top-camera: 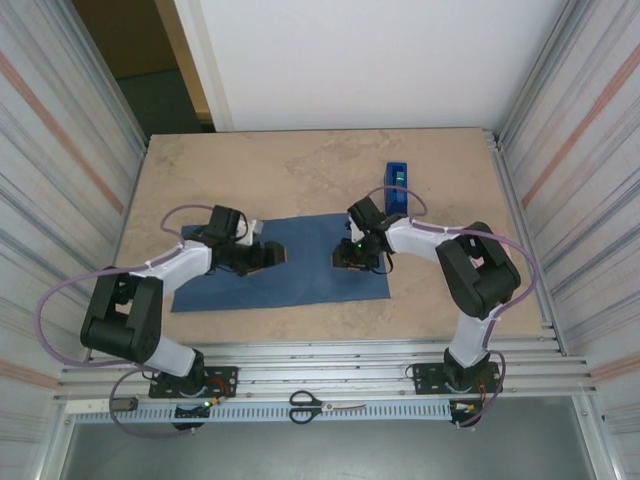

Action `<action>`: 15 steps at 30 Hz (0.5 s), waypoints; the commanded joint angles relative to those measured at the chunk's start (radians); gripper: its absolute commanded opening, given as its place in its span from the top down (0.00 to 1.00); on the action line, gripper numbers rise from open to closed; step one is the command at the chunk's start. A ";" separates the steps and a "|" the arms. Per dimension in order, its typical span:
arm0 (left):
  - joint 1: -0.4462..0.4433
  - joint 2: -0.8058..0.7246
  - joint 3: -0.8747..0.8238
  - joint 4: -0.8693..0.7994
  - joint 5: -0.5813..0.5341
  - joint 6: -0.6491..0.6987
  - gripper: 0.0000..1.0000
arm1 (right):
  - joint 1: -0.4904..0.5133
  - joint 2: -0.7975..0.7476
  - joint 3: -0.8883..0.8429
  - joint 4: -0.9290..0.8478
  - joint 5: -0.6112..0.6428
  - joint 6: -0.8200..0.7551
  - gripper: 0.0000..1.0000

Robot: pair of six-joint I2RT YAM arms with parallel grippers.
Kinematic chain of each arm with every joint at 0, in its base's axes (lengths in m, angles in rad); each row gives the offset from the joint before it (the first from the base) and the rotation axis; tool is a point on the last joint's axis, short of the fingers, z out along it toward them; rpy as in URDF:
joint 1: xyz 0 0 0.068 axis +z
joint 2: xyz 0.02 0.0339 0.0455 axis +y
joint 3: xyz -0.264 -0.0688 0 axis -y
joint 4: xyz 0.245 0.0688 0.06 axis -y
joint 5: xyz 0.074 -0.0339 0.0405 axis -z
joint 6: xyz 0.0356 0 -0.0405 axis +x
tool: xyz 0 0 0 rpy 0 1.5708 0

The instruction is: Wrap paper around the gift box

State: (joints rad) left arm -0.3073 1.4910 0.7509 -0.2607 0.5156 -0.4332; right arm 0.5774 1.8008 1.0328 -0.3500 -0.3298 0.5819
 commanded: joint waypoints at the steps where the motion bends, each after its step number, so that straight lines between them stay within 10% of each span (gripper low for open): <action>1: -0.061 0.028 -0.016 0.026 -0.020 -0.033 0.19 | -0.007 -0.057 -0.102 -0.067 0.044 0.039 0.58; 15: -0.232 0.040 -0.036 0.087 -0.070 -0.141 0.18 | -0.093 -0.258 -0.294 -0.110 0.122 0.048 0.56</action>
State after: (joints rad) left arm -0.5037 1.5307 0.7219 -0.2001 0.4778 -0.5236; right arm 0.5171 1.5475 0.7631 -0.3782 -0.2768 0.6289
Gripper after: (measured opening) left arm 0.814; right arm 0.437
